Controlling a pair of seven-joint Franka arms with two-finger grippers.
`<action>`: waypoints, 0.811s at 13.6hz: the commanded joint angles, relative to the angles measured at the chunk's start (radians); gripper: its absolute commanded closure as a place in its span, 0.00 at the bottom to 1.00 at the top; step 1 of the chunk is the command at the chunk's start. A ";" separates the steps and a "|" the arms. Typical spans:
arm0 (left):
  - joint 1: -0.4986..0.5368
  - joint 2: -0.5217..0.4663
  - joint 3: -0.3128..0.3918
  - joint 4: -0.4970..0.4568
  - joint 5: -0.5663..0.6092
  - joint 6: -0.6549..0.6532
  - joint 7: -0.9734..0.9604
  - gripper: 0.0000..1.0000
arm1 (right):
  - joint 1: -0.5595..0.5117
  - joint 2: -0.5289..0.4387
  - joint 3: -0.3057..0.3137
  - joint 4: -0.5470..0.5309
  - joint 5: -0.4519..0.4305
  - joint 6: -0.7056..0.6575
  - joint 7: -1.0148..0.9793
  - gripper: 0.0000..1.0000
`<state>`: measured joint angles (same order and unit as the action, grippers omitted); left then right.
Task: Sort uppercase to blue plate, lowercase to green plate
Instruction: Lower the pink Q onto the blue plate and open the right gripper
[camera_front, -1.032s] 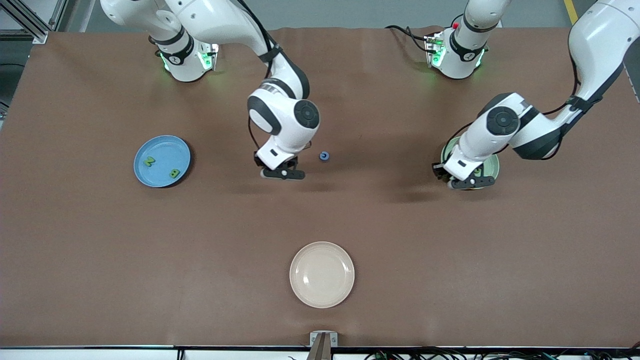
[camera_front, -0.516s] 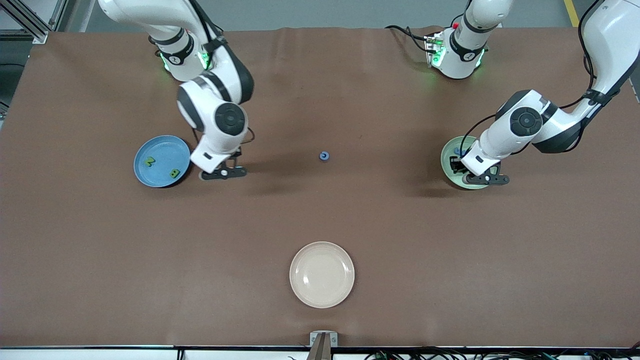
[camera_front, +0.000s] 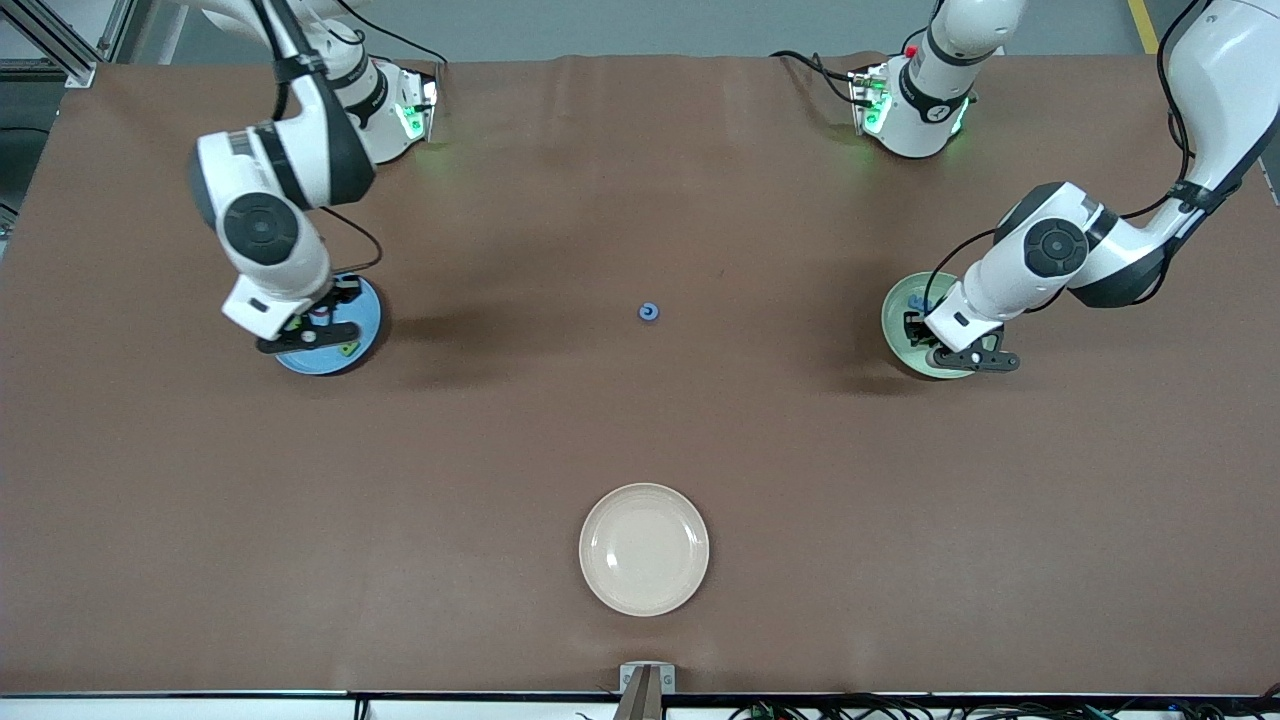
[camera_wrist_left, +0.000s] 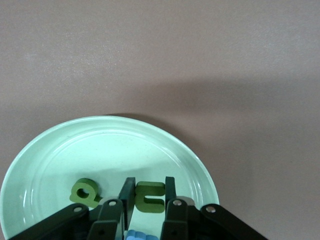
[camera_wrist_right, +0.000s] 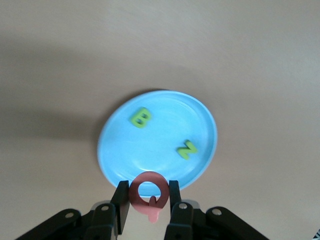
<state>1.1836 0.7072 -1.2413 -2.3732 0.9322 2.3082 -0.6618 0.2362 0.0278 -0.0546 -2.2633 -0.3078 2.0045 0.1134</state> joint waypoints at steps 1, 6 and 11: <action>0.005 -0.025 0.000 -0.005 0.005 0.007 0.028 0.43 | -0.075 -0.037 0.021 -0.053 -0.016 0.031 -0.029 0.92; 0.004 -0.028 -0.006 0.014 0.004 0.000 0.036 0.01 | -0.092 -0.048 0.021 -0.050 -0.007 0.017 -0.014 0.00; 0.004 -0.029 -0.009 0.025 0.000 -0.001 0.034 0.01 | -0.109 -0.085 0.021 -0.042 0.159 -0.010 0.011 0.00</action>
<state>1.1834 0.7072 -1.2404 -2.3497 0.9322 2.3087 -0.6417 0.1495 -0.0144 -0.0520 -2.2899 -0.1866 2.0168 0.1033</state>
